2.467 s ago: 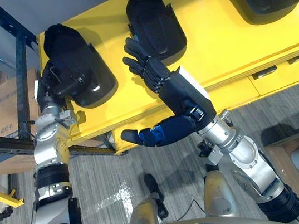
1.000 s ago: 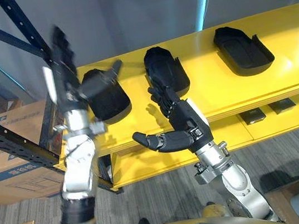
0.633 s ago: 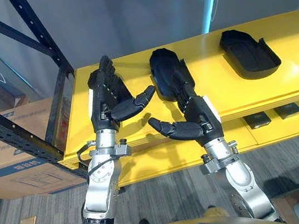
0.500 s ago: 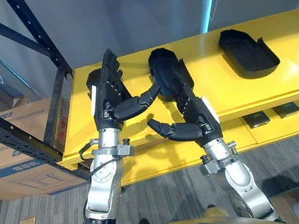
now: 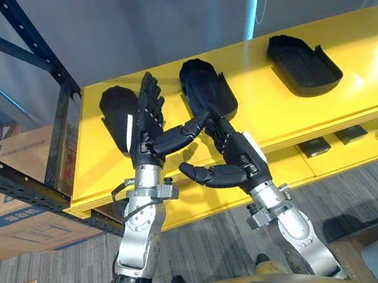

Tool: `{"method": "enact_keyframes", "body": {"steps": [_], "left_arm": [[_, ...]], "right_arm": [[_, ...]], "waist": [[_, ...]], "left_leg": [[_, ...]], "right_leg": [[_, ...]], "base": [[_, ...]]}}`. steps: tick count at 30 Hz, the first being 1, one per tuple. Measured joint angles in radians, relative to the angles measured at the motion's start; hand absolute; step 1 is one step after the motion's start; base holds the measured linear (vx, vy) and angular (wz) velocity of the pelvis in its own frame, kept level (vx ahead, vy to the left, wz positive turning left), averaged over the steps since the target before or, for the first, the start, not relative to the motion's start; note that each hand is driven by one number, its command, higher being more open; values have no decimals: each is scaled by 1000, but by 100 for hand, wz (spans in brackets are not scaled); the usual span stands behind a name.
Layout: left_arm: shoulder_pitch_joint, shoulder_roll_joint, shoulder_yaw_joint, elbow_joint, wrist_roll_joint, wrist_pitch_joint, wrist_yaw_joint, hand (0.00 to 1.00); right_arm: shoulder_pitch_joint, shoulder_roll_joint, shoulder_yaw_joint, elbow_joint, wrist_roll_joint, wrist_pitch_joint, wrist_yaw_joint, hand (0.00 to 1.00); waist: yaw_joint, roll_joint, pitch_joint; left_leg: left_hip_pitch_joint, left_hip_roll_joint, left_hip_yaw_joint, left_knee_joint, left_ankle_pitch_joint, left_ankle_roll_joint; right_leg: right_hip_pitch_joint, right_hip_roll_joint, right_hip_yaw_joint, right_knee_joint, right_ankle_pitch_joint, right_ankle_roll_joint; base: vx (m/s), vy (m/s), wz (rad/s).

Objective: Walk over and take three plastic housings, then place them on the shelf

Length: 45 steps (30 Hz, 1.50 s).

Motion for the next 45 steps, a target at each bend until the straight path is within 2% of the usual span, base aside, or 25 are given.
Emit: {"method": "enact_keyframes", "body": {"steps": [10, 20, 34, 38, 45], "left_arm": [[1, -18, -28, 38, -5, 38, 9, 100], [3, -30, -38, 68, -4, 78, 14, 100], [4, -66, -40, 102, -1, 105, 98, 100], [4, -67, -48, 122, 13, 141, 143, 100], [2, -76, -51, 152, 24, 153, 216, 100]], "right_arm": [[2, 0, 34, 0, 0, 0, 15, 100], [30, 0, 34, -1, 1, 0, 17, 100], [31, -1, 39, 0, 0, 11, -1, 100], [31, -1, 41, 1, 0, 11, -6, 100], [32, -2, 47, 11, -2, 11, -5, 100]], "waist": [[2, -14, -4], [3, -14, -5], [3, -8, -9], [2, -6, -11], [2, -4, -13]], "left_leg": [[4, 0, 7, 0, 0, 0], [7, 0, 9, 0, 0, 0], [8, 0, 9, 0, 0, 0], [9, -1, 11, 0, 0, 0], [12, -1, 15, 0, 0, 0]], "right_leg": [[0, 0, 7, 0, 1, 2], [0, 0, 10, 0, 3, 4], [1, 0, 11, 0, 4, 5], [1, 0, 13, 0, 4, 6], [1, 0, 15, 0, 5, 6]], "base": [[-2, 1, -1], [-1, 0, 0], [0, 0, 0], [0, 0, 0], [0, 0, 0]]}}
